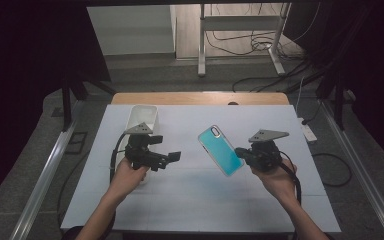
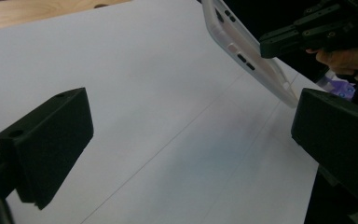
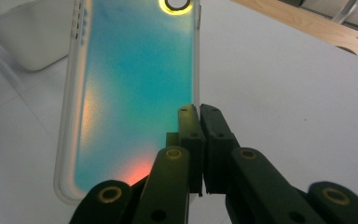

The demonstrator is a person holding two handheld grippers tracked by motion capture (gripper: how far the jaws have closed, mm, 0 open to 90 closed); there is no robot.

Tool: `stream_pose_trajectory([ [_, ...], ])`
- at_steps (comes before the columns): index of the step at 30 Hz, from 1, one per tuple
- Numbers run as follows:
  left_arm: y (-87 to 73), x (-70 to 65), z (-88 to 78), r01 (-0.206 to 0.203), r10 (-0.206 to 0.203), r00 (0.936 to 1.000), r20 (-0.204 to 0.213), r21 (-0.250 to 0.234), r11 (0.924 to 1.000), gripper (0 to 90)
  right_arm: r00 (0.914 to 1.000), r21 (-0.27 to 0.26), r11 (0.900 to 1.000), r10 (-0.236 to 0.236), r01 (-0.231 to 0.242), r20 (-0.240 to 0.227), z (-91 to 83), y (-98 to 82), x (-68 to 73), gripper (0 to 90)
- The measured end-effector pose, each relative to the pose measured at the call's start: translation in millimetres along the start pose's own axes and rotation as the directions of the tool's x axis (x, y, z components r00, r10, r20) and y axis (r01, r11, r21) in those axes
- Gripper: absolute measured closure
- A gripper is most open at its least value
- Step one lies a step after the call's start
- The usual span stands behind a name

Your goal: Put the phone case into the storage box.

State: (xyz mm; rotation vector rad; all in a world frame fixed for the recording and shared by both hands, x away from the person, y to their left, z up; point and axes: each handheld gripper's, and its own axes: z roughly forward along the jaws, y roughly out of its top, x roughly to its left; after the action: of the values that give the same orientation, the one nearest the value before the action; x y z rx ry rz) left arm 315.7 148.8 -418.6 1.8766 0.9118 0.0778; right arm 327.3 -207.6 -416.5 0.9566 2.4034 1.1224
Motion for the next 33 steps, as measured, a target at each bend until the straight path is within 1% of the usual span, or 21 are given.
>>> stream_pose_trajectory([
  [2,1.1,-0.1,4.3,0.002,-0.002,0.9999,0.015,-0.001,1.0,0.0,1.0,-0.003,1.0,-0.003,0.003,-0.001,0.1,0.5,2.0,88.0],
  [5,2.0,-0.5,7.4,0.004,-0.004,0.9997,0.022,0.001,1.0,0.0,1.0,-0.006,1.0,-0.006,0.006,-0.003,0.0,1.0,3.4,87.9],
  [7,3.7,-0.7,11.6,0.007,-0.007,0.9991,0.042,0.003,1.0,0.0,0.9999,-0.009,1.0,-0.011,0.011,-0.005,-0.2,1.7,5.4,88.0],
  [17,7.7,-2.1,24.0,0.025,-0.026,0.9976,0.064,0.022,0.9994,0.0,0.9995,-0.016,0.999,-0.029,0.029,-0.008,0.5,3.6,12.3,88.0],
  [18,8.7,-2.2,26.3,0.031,-0.032,0.9968,0.073,0.024,0.9993,0.0,0.9995,-0.016,0.999,-0.031,0.031,-0.008,0.5,3.7,12.8,88.0],
  [21,10.9,-2.6,29.6,0.03,-0.032,0.9955,0.089,0.026,0.9992,0.0,0.9993,-0.018,0.999,-0.036,0.036,-0.007,0.6,4.3,14.6,88.0],
  [26,13.5,-2.6,33.5,0.043,-0.046,0.9939,0.101,0.032,0.9986,0.0,0.9991,-0.022,0.999,-0.041,0.041,-0.011,0.9,5.1,17.2,88.0],
  [29,15.1,-3.2,37.3,0.065,-0.069,0.9907,0.117,0.037,0.9972,0.0,0.9989,-0.024,0.999,-0.044,0.043,-0.018,1.4,5.7,20.0,88.0],
  [33,16.1,-4.2,40.0,0.073,-0.078,0.9879,0.134,0.041,0.9965,0.1,0.9982,-0.025,0.998,-0.055,0.055,-0.023,2.1,6.5,23.1,88.0],
])
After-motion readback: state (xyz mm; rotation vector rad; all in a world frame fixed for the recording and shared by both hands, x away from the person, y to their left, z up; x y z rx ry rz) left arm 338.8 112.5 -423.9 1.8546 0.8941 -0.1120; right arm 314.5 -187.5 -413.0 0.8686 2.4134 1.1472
